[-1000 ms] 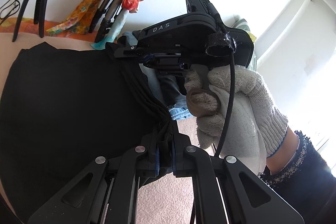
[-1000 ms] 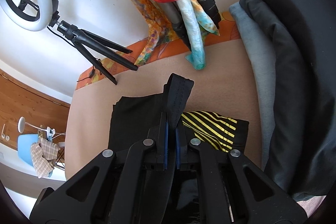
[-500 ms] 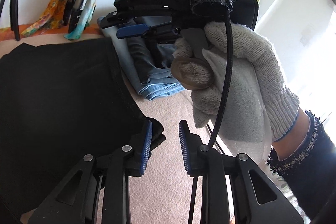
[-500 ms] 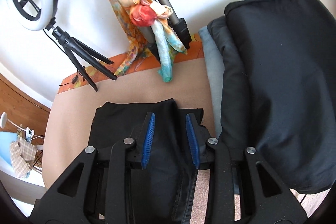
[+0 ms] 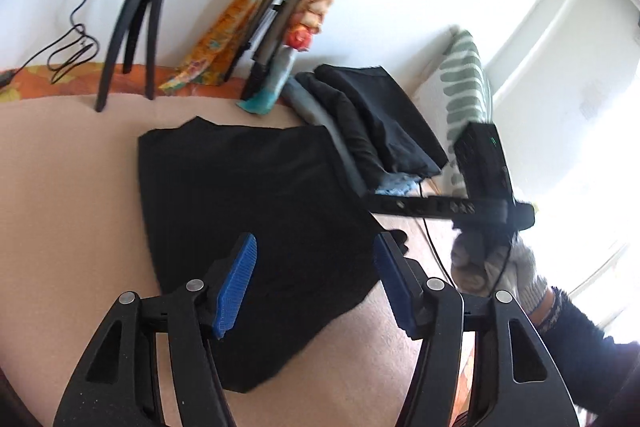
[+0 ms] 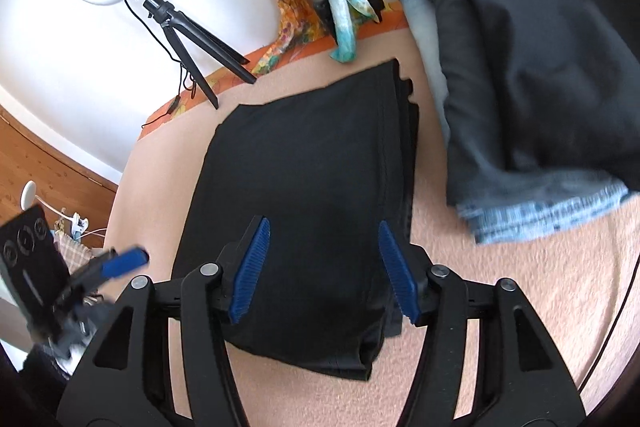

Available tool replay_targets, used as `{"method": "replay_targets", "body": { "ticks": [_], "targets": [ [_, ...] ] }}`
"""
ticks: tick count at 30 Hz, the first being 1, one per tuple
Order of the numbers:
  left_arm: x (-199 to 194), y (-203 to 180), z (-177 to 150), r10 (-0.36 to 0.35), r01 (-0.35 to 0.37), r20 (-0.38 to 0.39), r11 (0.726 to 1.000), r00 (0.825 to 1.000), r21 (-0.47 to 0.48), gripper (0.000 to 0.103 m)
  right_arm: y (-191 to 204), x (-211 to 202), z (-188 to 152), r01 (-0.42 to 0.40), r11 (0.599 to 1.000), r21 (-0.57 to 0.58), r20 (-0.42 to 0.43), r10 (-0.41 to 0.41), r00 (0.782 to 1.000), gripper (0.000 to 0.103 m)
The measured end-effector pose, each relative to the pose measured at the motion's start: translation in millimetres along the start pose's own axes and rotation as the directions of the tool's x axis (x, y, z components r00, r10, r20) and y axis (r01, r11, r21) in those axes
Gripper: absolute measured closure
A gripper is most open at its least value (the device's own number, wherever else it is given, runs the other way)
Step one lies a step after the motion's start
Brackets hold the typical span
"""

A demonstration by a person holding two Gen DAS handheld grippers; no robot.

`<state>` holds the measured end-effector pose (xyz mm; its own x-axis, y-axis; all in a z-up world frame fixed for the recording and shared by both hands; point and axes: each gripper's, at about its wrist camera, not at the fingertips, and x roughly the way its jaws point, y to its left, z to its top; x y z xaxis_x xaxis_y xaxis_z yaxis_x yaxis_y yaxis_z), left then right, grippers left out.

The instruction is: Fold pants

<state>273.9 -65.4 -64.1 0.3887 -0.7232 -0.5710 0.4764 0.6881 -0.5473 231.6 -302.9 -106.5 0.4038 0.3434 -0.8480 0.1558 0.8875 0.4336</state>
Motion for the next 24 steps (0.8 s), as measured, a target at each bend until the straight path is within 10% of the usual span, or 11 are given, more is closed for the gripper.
{"method": "replay_targets", "body": {
  "ticks": [7,24],
  "targets": [
    [29.1,101.3,30.0,-0.023,0.009,-0.038,0.936,0.999,-0.353,0.038,-37.7,-2.1,-26.1,-0.078,0.985,0.157,-0.017,0.082,0.997,0.033],
    [74.5,118.7,54.8,-0.079,0.051,-0.061,0.928,0.995,-0.368,0.038,-50.6,26.3,-38.6,-0.325,0.910,0.256,0.012,0.334,0.943,0.031]
  ]
}}
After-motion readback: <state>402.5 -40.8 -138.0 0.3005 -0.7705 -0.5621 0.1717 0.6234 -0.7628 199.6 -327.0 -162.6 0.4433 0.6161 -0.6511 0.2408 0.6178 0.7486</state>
